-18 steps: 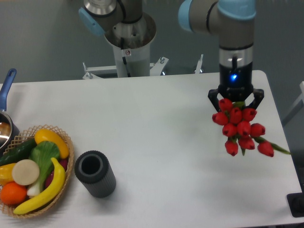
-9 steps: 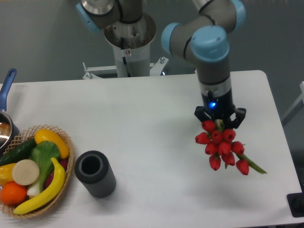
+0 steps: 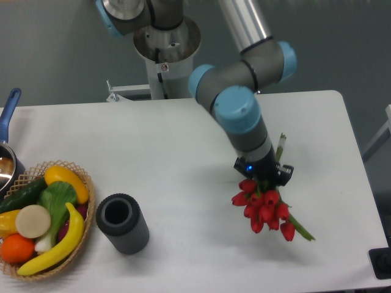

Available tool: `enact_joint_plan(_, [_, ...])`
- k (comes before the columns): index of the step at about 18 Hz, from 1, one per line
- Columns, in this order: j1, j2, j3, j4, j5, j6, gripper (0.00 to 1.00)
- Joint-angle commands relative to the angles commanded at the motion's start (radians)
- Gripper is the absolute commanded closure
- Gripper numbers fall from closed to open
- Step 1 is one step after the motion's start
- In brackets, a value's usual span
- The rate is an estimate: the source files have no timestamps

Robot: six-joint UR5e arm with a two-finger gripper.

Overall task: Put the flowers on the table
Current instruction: 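Carry the tulip bouquet toward the black cup and lower it to the table, then open the gripper to release the tulips and raise it away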

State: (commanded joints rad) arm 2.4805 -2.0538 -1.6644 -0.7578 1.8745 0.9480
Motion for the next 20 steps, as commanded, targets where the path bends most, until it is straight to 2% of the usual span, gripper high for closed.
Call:
enact_joint_plan(4, [-0.028, -0.074, 0.034, 0.0, 0.029, -0.003, 0.63])
enact_joint_plan(7, [-0.032, -0.089, 0.04, 0.0, 0.022, -0.005, 0.62])
enact_joint_plan(8, [-0.034, -0.092, 0.041, 0.0, 0.02, -0.005, 0.54])
enact_joint_plan(9, [-0.034, -0.098, 0.041, 0.002, 0.021, 0.0, 0.36])
enact_joint_plan(11, [-0.034, -0.101, 0.046, 0.002, 0.023, 0.002, 0.18])
enact_joint_plan(13, [-0.034, -0.097, 0.055, 0.003, 0.023, 0.0, 0.11])
enact_joint_plan(14, [-0.034, -0.094, 0.055, 0.003, 0.023, 0.002, 0.03])
enact_joint_plan(16, [-0.035, -0.085, 0.054, 0.003, 0.028, 0.002, 0.0])
enact_joint_plan(20, [-0.029, -0.016, 0.048, 0.003, 0.012, 0.005, 0.0])
